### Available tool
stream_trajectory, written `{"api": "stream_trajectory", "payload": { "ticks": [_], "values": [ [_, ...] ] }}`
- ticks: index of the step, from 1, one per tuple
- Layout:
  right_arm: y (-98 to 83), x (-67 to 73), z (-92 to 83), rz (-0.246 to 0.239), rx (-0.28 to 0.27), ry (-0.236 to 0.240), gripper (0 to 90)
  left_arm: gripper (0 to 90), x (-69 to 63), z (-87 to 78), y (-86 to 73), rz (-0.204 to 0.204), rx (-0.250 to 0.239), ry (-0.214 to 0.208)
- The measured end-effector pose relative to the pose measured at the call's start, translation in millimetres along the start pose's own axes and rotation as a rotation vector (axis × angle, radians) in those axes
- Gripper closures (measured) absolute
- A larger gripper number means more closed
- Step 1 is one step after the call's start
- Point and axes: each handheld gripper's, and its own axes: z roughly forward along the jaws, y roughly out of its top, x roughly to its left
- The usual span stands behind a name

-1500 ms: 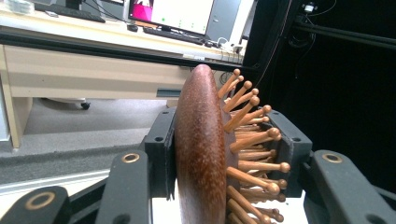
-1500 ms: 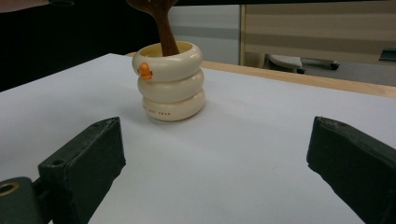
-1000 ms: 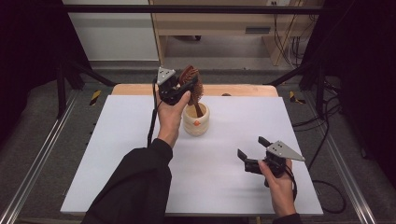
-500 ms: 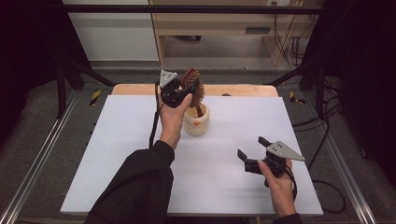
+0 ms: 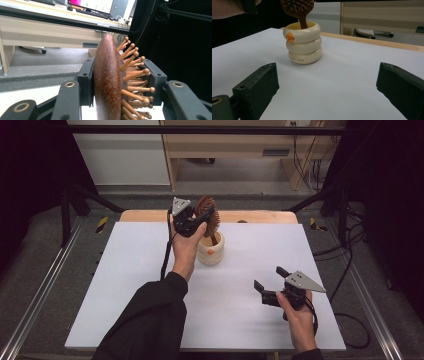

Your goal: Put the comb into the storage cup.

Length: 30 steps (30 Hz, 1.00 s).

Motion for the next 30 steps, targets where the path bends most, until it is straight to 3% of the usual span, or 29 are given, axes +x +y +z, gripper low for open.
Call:
{"api": "stream_trajectory", "payload": {
  "ticks": [30],
  "values": [
    [-0.2, -0.4, 0.1, -0.002, 0.003, 0.002, 4.5, 50.8, 0.3, 3.6, -9.1, -0.007, 0.011, -0.007]
  ]
}}
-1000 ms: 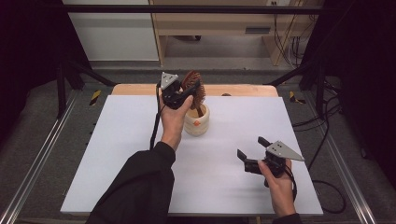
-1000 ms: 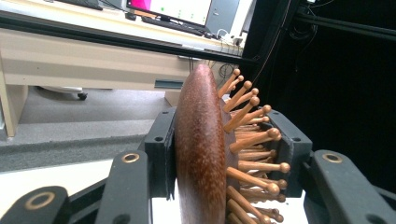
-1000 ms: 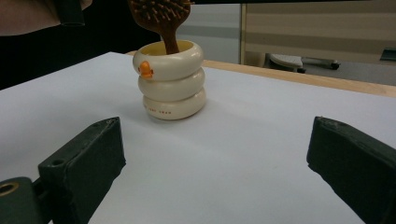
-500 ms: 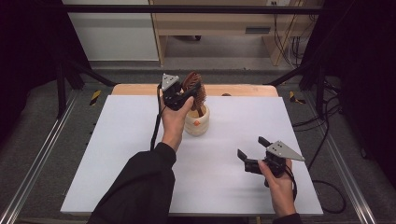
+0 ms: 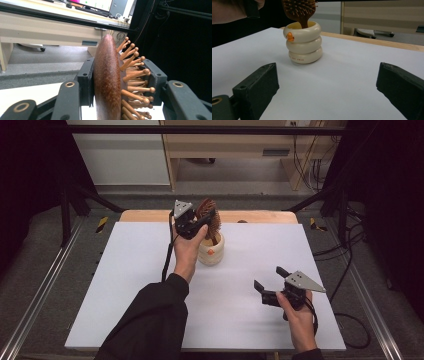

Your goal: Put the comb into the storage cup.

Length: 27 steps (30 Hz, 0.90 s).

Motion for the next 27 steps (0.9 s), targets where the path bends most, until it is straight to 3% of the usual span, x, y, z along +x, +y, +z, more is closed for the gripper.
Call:
{"api": "stream_trajectory", "payload": {
  "ticks": [27],
  "values": [
    [-0.8, 0.8, 1.0, 0.0, 0.005, 0.006, 4.5, 50.7, 3.3, 1.8, -5.2, -0.009, 0.005, 0.002]
  ]
}}
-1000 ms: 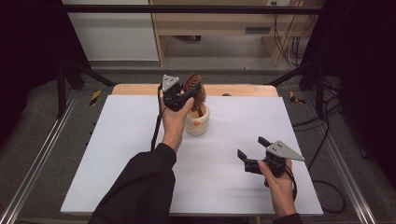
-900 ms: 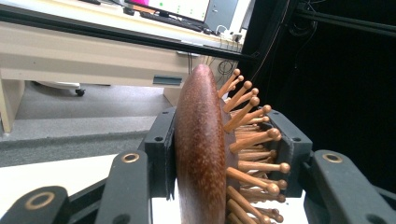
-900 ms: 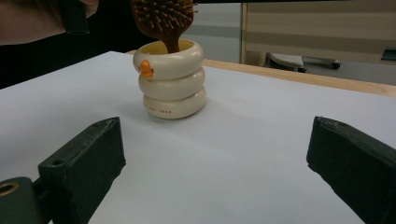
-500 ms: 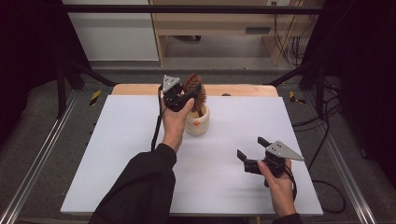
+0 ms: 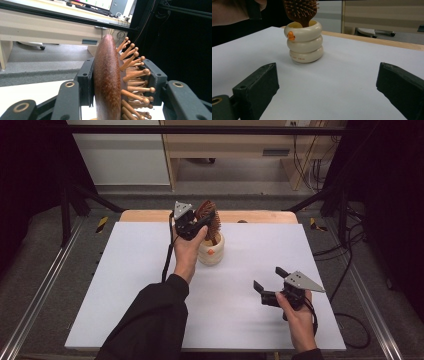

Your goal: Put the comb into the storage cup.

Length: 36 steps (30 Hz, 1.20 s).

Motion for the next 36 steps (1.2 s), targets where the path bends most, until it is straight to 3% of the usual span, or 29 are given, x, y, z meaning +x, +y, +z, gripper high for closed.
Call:
{"api": "stream_trajectory", "payload": {
  "ticks": [36],
  "values": [
    [-0.4, 1.3, 1.0, 0.006, 0.004, 0.0, 4.4, 50.2, 6.6, -2.0, 0.2, -0.021, 0.008, -0.021]
  ]
}}
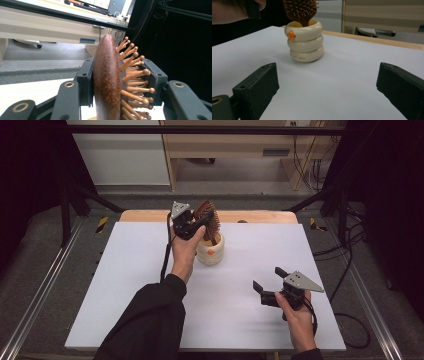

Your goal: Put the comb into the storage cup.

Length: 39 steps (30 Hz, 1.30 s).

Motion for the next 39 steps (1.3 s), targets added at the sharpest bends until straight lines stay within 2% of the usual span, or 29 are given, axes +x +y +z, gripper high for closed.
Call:
{"api": "stream_trajectory", "payload": {
  "ticks": [39],
  "values": [
    [-0.6, 0.4, 1.3, -0.007, 0.002, 0.001, 4.3, 49.6, 13.8, -4.0, 0.2, -0.034, 0.01, -0.017]
  ]
}}
